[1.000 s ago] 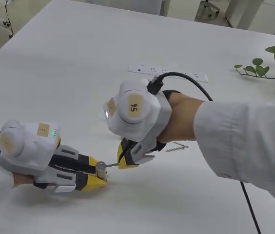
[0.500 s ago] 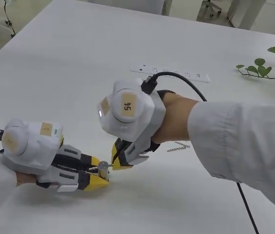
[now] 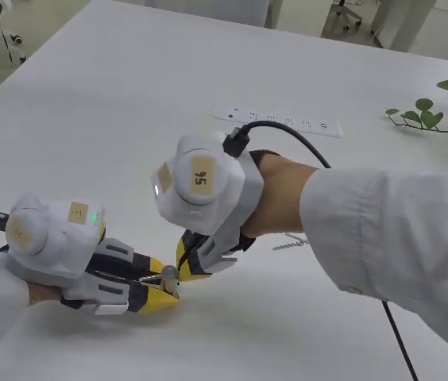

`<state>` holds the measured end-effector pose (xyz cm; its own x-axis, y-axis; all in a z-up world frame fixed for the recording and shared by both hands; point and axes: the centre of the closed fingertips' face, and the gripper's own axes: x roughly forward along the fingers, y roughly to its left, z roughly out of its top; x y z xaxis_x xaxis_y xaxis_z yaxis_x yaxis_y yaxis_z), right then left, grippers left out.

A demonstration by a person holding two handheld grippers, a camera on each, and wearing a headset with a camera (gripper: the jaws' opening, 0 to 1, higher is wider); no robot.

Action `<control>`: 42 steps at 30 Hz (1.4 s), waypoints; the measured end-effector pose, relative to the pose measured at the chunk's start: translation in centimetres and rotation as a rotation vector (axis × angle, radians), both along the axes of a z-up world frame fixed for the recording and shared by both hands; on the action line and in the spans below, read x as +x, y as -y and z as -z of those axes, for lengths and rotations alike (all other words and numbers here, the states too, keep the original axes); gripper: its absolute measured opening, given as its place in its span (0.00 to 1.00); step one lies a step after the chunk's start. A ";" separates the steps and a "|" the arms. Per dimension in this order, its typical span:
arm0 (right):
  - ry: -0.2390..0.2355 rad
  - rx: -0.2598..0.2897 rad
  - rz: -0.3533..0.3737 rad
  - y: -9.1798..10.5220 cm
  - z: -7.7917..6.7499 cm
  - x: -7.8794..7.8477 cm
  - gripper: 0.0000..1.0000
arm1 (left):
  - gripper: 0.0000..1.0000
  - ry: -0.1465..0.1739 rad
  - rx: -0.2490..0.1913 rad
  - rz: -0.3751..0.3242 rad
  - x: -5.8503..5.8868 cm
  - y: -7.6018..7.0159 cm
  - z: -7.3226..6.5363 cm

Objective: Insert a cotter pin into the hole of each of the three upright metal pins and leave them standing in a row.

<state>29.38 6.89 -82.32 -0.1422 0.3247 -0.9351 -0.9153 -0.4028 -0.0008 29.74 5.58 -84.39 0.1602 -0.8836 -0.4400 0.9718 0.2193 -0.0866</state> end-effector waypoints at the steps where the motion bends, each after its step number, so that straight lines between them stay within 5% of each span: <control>1: 0.000 0.001 -0.001 0.0 0.0 0.0 0.03 | 0.11 0.000 -0.001 -0.001 0.0 0.0 0.0; 22: -0.031 -0.002 0.033 0.6 -0.3 0.1 0.15 | 0.11 0.001 0.001 -0.004 -0.1 0.0 -0.1; 42: -0.057 0.063 0.174 3.5 -1.6 -0.2 0.15 | 0.11 0.016 0.023 0.004 0.3 -1.1 0.0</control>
